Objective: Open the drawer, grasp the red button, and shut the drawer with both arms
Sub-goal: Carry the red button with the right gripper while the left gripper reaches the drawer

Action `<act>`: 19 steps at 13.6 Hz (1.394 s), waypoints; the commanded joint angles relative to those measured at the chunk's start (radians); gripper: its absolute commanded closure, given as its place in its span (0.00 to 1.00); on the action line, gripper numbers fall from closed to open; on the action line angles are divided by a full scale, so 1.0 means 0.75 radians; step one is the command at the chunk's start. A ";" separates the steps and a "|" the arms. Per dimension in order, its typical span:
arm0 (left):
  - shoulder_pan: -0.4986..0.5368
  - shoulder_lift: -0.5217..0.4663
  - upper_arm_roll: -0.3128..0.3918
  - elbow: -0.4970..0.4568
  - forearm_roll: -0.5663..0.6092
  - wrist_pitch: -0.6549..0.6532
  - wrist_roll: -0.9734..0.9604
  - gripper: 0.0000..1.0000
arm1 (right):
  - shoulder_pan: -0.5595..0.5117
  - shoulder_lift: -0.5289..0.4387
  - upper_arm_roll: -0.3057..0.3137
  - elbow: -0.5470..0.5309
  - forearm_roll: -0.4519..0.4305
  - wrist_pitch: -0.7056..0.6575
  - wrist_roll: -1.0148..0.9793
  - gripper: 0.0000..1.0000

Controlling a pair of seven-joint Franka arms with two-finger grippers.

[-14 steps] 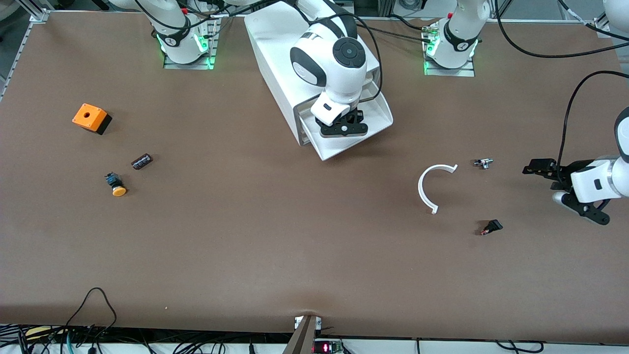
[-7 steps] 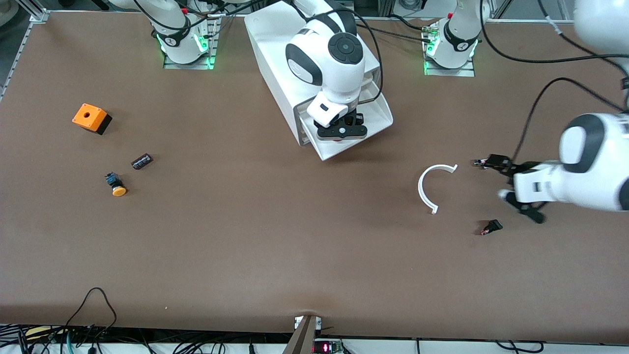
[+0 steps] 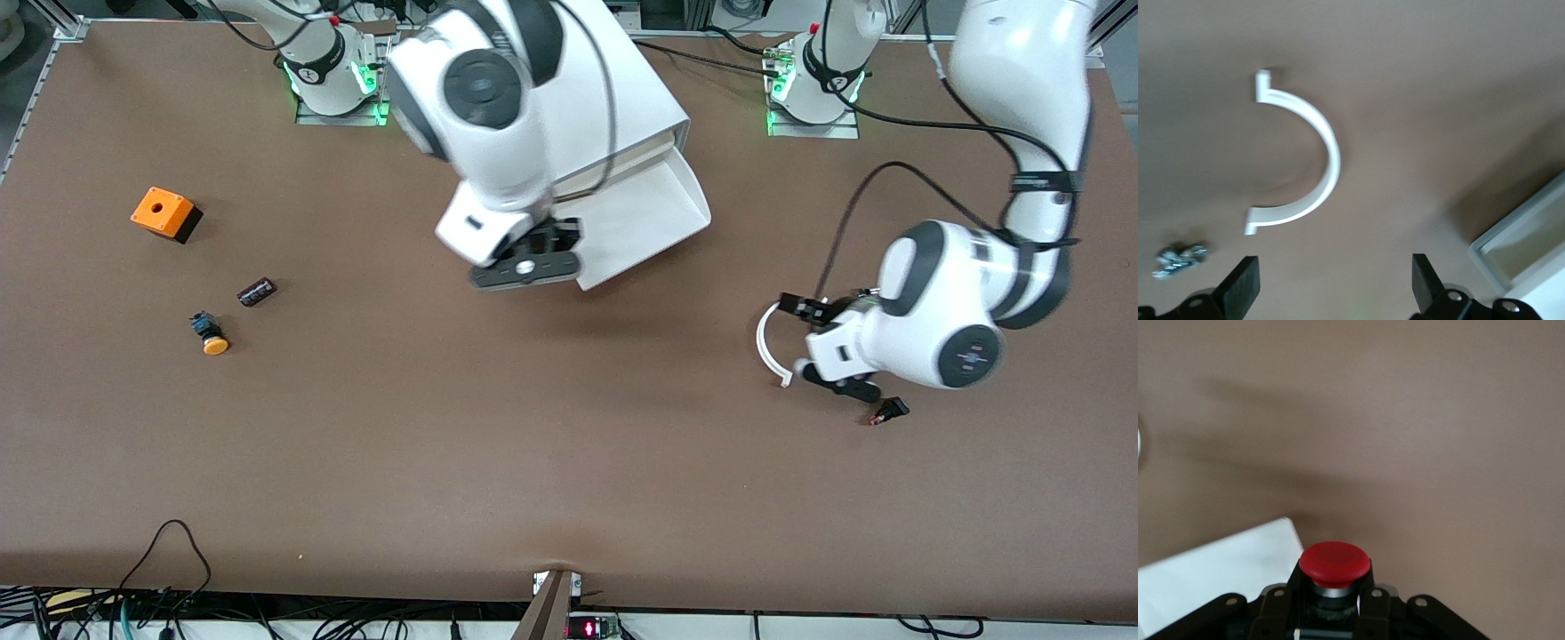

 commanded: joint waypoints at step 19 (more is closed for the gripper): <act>-0.003 -0.246 -0.435 -0.560 -0.177 0.435 -1.312 0.00 | -0.362 -0.495 -0.384 -1.652 0.080 1.006 -1.299 1.00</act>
